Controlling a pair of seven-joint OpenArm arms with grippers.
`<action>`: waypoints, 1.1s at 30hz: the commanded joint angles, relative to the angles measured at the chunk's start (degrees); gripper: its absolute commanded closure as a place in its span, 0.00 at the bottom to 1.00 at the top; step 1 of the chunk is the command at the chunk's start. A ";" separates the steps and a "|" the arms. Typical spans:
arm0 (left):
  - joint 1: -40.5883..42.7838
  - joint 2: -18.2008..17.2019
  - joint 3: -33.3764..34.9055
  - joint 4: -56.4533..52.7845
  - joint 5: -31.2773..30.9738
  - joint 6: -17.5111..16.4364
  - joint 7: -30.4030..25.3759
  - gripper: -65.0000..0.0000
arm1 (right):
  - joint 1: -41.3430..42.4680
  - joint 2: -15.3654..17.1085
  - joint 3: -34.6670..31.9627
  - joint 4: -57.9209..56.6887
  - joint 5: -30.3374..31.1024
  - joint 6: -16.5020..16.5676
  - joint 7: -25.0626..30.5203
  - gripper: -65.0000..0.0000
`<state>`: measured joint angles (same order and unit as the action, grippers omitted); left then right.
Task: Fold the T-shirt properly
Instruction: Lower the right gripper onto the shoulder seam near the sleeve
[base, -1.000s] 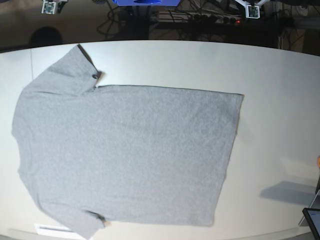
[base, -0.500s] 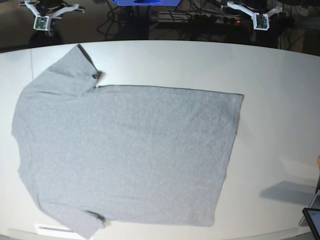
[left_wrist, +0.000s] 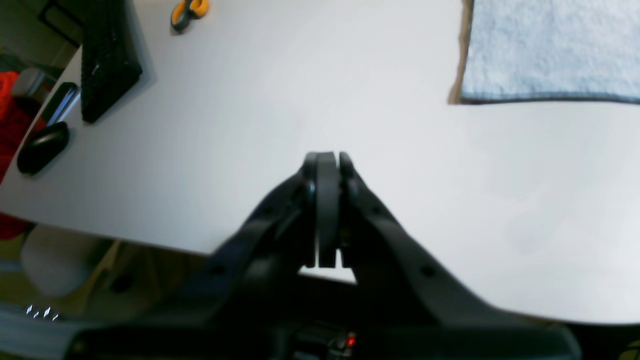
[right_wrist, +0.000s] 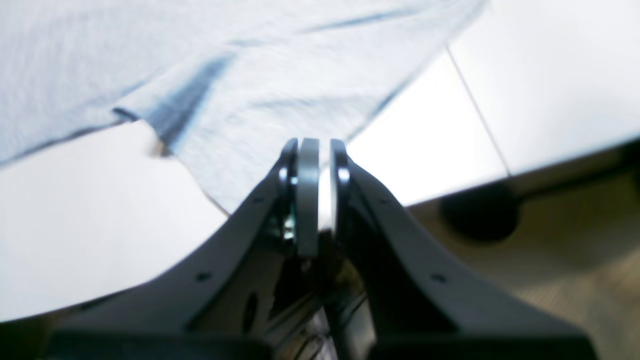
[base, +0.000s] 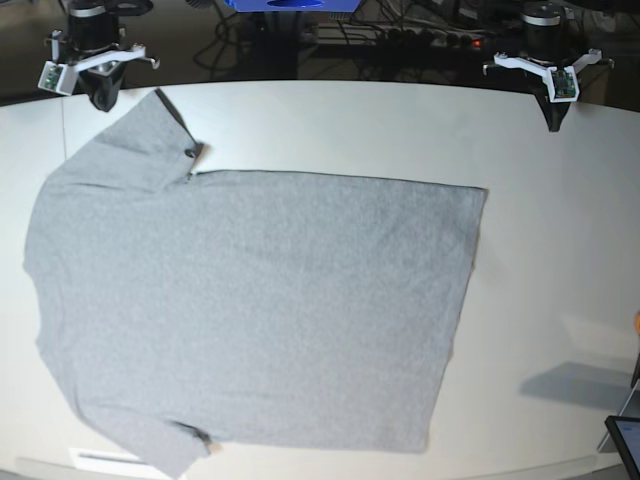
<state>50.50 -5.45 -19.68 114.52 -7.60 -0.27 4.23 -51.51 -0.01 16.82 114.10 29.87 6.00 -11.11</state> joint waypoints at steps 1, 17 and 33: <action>0.80 -0.39 -0.14 0.87 -0.01 0.49 -1.37 1.00 | -0.41 1.55 0.28 1.02 3.76 0.55 0.35 0.94; -0.35 -0.57 -0.05 -0.28 -0.10 0.49 -1.28 1.00 | 1.18 11.84 -0.07 0.14 33.91 0.64 -11.44 0.55; -0.43 -0.57 -0.05 -0.37 -0.10 0.49 -1.28 1.00 | 5.92 10.69 -0.25 -10.41 38.31 0.73 -17.59 0.19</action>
<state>49.54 -5.63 -19.38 113.38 -7.60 -0.23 4.49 -44.58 10.66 16.38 103.66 68.71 7.55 -27.09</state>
